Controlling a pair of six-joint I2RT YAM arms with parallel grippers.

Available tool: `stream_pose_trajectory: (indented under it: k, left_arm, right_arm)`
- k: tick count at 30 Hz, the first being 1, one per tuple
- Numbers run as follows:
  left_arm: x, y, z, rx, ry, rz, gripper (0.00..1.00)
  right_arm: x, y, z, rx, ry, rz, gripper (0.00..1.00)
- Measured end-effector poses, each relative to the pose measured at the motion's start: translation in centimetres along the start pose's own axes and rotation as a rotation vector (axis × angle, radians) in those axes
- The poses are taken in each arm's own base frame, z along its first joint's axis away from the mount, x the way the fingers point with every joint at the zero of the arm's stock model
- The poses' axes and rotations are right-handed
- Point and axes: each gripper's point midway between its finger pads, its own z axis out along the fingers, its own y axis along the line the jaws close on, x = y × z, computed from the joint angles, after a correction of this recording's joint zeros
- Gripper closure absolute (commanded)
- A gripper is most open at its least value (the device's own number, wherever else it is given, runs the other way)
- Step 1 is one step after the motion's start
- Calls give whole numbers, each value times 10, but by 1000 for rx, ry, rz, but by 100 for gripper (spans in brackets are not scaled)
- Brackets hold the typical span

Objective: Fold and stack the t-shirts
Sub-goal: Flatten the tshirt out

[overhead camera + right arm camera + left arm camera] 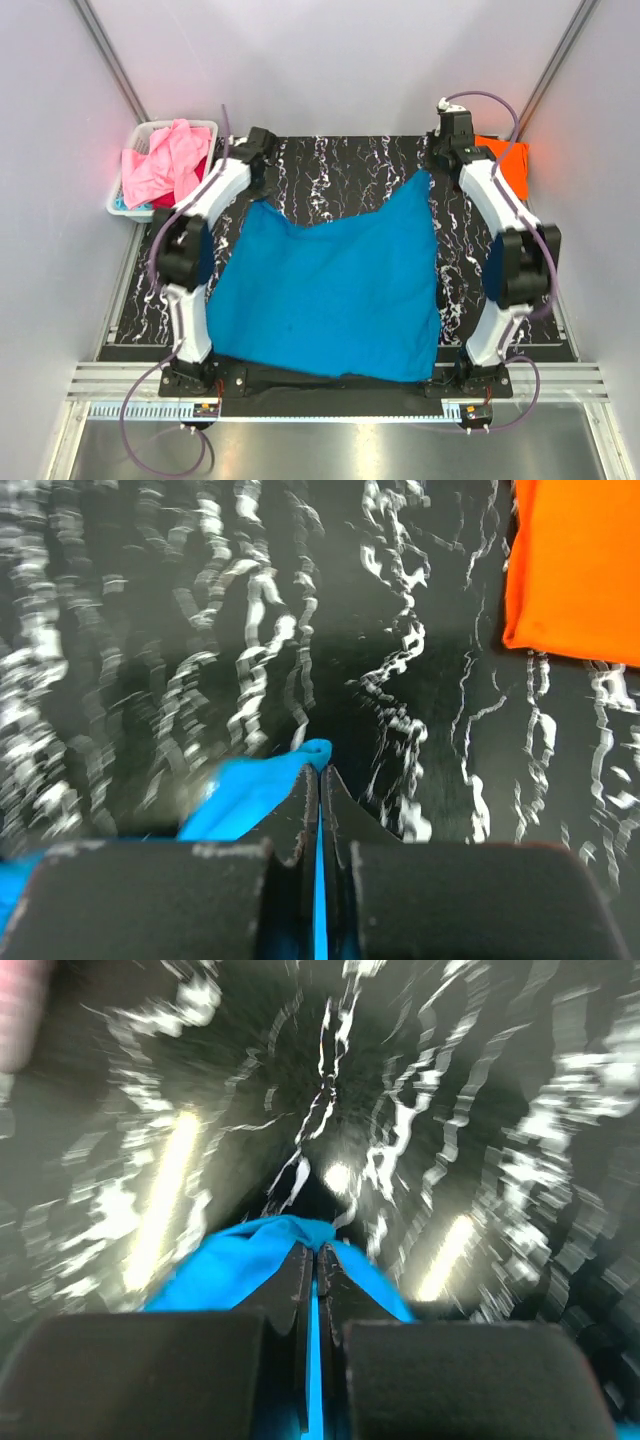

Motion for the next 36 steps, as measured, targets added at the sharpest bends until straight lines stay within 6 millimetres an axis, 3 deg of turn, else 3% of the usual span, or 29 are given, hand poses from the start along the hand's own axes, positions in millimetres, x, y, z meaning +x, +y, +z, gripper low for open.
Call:
stream_pose_trajectory:
  k: [3,5,8,9,10,11,13,14,15,17,19,22,24,26,31,34,36]
  left_arm:
    - [11,-11,61,-49,83,-15,100]
    - [0,-18,90,-51,77,-53,100]
    - [-28,-21,105,-35,36,-107,100]
    - [-41,-21,108,-21,12,-131,88]
    - [-55,-21,109,-3,-11,-155,79]
    - [-68,-20,110,14,-33,-177,78]
    - [-87,-15,113,33,-72,-219,75]
    - [-94,-12,115,38,-89,-232,73]
    - [-102,-8,118,48,-112,-247,62]
    - [-104,2,126,54,-134,-261,50]
    - [-93,11,128,49,-133,-257,37]
    - [-70,21,120,58,-149,-246,28]
    - [-59,27,102,86,-179,-241,27]
    - [-62,23,78,137,-216,-244,26]
    - [-103,-6,20,305,-321,-253,26]
    - [-101,-14,-1,366,-306,-248,25]
    - [-85,-15,-6,388,-254,-244,25]
  right_arm:
    - [18,-20,57,23,77,48,100]
    - [6,-28,89,15,55,73,100]
    - [-15,-31,121,-37,7,100,100]
    - [-22,-30,128,-59,-7,105,100]
    - [-30,-27,134,-87,-25,109,93]
    - [-38,-23,139,-122,-43,112,93]
    - [-47,-14,144,-176,-62,110,84]
    - [-51,-9,144,-202,-69,109,62]
    - [-55,-5,143,-224,-75,112,54]
    - [-62,2,140,-263,-86,100,40]
    - [-67,7,136,-291,-98,89,39]
    - [-67,12,132,-321,-98,75,37]
    - [-59,14,127,-338,-75,72,37]
    - [-54,17,120,-356,-59,74,37]
    - [-33,16,87,-344,-7,124,38]
    - [-10,13,51,-319,40,188,39]
    - [8,14,22,-311,72,246,39]
